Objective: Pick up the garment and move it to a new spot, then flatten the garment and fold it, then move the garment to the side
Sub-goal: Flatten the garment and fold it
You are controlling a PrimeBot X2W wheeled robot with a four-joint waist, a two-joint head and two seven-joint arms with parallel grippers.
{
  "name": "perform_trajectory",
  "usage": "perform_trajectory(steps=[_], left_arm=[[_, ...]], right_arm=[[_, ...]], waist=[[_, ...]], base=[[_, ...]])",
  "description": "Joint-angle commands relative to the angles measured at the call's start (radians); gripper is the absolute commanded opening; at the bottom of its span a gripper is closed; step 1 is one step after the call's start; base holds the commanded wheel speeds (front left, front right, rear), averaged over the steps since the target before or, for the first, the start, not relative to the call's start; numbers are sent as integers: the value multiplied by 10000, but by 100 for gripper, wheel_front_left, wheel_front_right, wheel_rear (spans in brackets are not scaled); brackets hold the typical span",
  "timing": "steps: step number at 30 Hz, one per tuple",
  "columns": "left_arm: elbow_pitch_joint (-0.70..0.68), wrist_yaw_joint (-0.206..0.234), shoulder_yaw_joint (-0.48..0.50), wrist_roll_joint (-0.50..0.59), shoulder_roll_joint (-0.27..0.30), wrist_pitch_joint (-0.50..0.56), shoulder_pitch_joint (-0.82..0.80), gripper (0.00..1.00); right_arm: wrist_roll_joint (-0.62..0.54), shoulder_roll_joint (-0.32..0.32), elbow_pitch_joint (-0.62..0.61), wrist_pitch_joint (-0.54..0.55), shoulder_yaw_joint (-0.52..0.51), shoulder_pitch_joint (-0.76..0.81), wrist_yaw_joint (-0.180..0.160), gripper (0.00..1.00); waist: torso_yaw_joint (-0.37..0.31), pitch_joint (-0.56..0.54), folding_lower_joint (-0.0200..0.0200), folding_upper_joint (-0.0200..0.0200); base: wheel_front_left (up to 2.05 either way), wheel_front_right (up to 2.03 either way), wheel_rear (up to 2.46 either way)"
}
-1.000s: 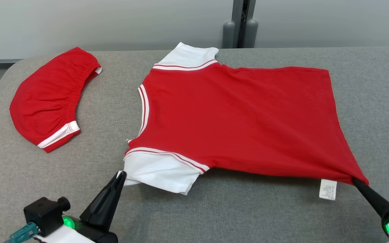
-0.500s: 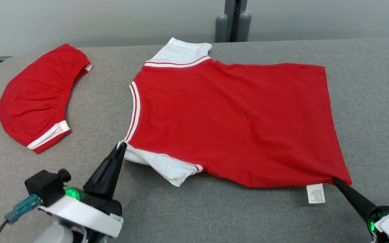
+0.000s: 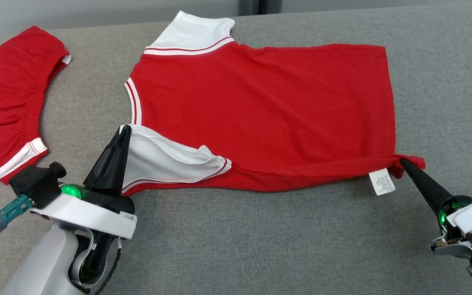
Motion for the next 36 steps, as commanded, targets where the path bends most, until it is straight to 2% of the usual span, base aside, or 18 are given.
perform_trajectory(steps=[1, 5, 14, 23, 35, 36], left_arm=[[67, -51, 29, 70, -41, -33, -186, 0], [649, -237, -22, 403, -345, -35, -818, 0], [1656, -334, -188, 1042, -899, -35, -1937, 0], [3347, -340, -1209, 734, -1099, -35, -3180, 0], [4423, -333, -1572, 749, -1221, -35, -4265, 0], [4502, -333, -1551, 758, -1214, -35, -4293, 0]], right_arm=[[-79, 32, 32, -65, -66, -162, 7, 0], [-512, 466, 449, -154, -51, -894, 7, 0], [-1136, 653, 1476, -278, -22, -1953, 7, 0], [-1445, 759, 2359, -493, 62, -2581, 7, 0], [-1670, 979, 2967, -704, 380, -3008, 7, 0], [-1663, 985, 3018, -746, 387, -3051, 7, 4]], waist=[[-35, 158, 0, 0], [50, 395, 0, 0], [385, 788, 0, 0], [535, 972, 0, 0], [318, 1192, 0, 0], [313, 1188, 0, 0]], base=[[0, 0, 0], [0, 0, 0], [0, 0, 0], [0, 0, 0], [0, 0, 0], [0, 0, 0]])
